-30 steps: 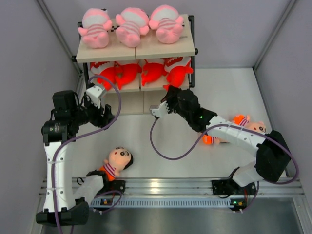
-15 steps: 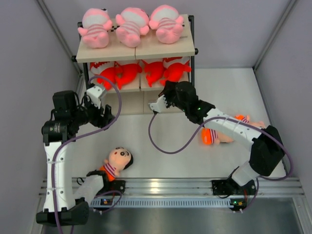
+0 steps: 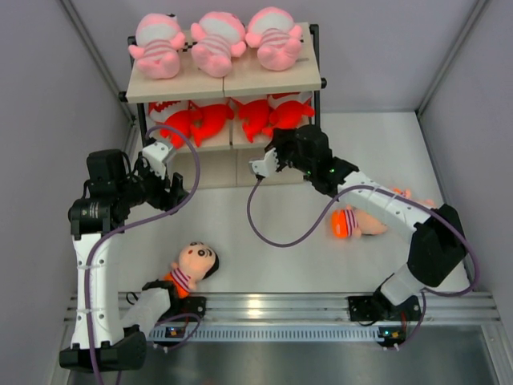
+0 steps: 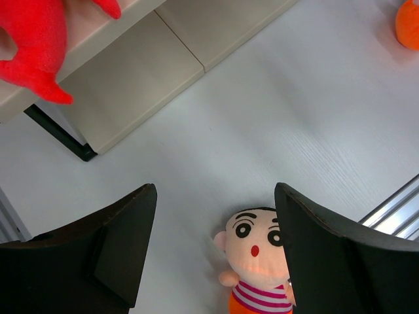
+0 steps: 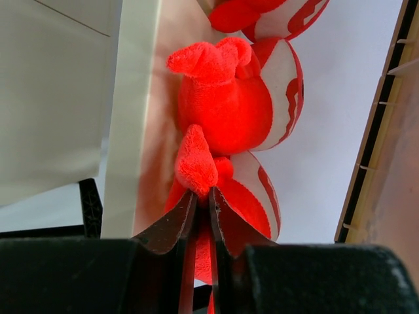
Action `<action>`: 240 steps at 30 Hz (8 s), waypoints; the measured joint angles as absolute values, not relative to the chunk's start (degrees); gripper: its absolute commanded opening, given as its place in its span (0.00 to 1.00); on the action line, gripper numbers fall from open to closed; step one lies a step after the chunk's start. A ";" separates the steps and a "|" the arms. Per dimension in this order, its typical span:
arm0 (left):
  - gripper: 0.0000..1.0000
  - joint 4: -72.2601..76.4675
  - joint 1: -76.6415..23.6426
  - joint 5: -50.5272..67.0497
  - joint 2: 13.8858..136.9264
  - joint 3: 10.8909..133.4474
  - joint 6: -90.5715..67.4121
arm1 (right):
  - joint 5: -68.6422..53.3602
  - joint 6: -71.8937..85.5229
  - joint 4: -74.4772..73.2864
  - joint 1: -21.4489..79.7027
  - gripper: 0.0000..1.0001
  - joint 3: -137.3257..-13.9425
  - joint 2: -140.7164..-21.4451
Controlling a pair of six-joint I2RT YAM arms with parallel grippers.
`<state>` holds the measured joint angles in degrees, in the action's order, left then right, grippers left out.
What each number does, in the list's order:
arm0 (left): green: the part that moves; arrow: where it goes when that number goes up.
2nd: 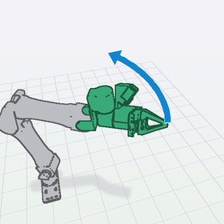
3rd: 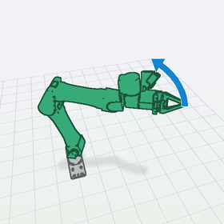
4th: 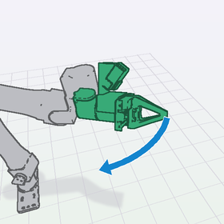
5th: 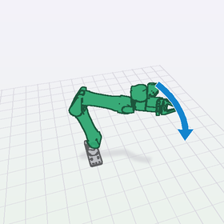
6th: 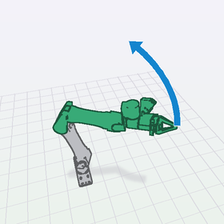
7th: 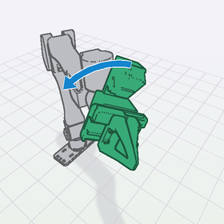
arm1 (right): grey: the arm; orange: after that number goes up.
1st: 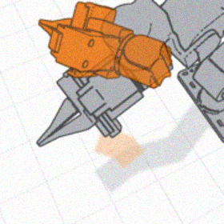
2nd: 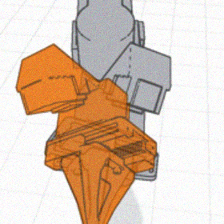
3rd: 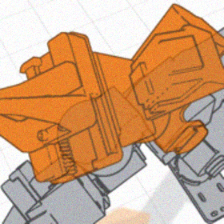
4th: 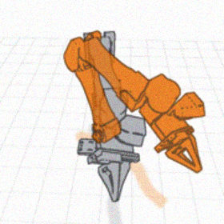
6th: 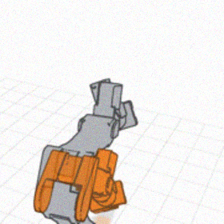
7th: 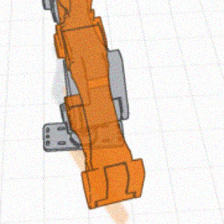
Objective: Place and organize the stuffed toys onto the shelf
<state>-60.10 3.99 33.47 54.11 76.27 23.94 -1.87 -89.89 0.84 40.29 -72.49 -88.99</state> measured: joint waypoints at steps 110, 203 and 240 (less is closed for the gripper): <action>0.82 -61.89 3.99 33.47 48.12 64.73 28.56 | 11.90 -10.00 -10.68 63.07 0.00 -49.80 -72.77; 0.77 -65.63 3.60 3.09 48.49 71.20 20.47 | 12.69 -38.00 7.35 60.18 0.00 -97.73 -126.48; 0.77 -65.98 3.77 8.21 46.19 70.70 19.51 | 20.18 -28.29 11.64 62.54 0.77 -92.33 -124.36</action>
